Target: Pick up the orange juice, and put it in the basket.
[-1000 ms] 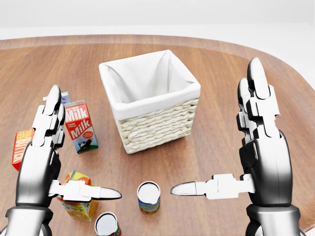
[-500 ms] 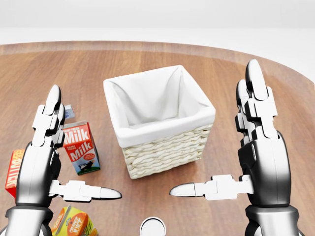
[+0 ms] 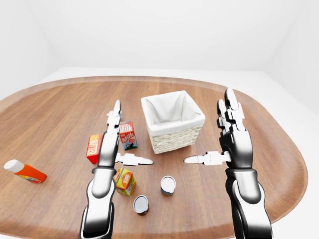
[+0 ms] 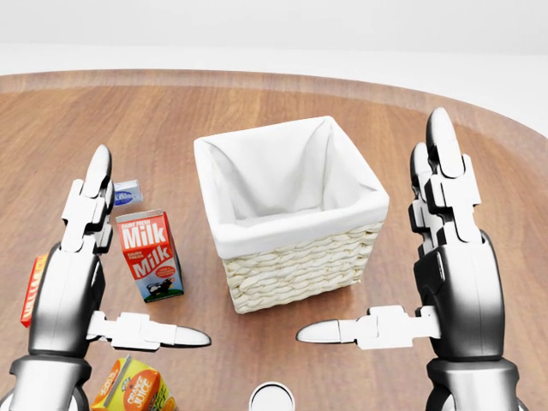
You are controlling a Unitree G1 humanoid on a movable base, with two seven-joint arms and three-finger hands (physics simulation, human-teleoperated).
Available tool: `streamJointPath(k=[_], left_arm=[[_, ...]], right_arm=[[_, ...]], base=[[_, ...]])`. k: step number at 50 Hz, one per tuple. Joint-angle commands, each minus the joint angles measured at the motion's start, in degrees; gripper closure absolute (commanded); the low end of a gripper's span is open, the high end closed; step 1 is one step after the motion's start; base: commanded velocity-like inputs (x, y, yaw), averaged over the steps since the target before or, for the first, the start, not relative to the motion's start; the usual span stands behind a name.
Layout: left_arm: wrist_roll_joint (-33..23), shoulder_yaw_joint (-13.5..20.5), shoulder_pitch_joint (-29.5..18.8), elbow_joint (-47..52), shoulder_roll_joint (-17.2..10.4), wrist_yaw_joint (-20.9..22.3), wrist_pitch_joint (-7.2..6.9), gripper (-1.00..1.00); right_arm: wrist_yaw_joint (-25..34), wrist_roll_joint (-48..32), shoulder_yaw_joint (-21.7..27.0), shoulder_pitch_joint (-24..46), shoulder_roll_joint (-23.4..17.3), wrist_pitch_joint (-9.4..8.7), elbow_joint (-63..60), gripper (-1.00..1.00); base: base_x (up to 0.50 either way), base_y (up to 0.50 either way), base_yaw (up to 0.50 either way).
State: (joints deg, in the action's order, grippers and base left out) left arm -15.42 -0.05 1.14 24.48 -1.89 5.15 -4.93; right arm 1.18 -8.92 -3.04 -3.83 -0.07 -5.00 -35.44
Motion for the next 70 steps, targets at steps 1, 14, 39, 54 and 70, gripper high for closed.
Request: streamJointPath(k=[1, 14, 39, 54, 70], left_arm=[[-4.8, 0.1, -1.2, 0.9, -1.5, 4.2, 1.39, -1.0], [-10.2, 5.3, 0.4, 11.5, -5.1, 27.6, 4.97, -1.0], [-15.0, 17.5, -1.2, 6.4, -11.7, 34.8, 9.93, -1.0], [-20.8, 19.6, 2.1, -4.2, -12.4, 34.8, 9.93, -1.0], [-21.1, 20.4, 7.1, -7.8, -11.8, 34.8, 9.93, -1.0]], right_arm=[[0.1, 0.4, 0.5, 0.0, -0.1, 0.0, 0.2, -1.0], [0.0, 0.3, 0.3, 0.2, 0.1, 0.0, -1.1, -1.0], [0.6, 0.2, 1.3, 1.5, -0.2, 0.0, -3.5, -1.0], [0.1, 0.1, 1.2, 1.4, 0.0, 0.0, -2.7, -1.0], [-0.4, 0.8, 1.9, 1.4, -0.1, 0.0, -2.0, -1.0]], base=[[0.0, 0.0, 0.0], [0.0, 0.0, 0.0], [0.0, 0.0, 0.0], [0.0, 0.0, 0.0], [0.0, 0.0, 0.0]])
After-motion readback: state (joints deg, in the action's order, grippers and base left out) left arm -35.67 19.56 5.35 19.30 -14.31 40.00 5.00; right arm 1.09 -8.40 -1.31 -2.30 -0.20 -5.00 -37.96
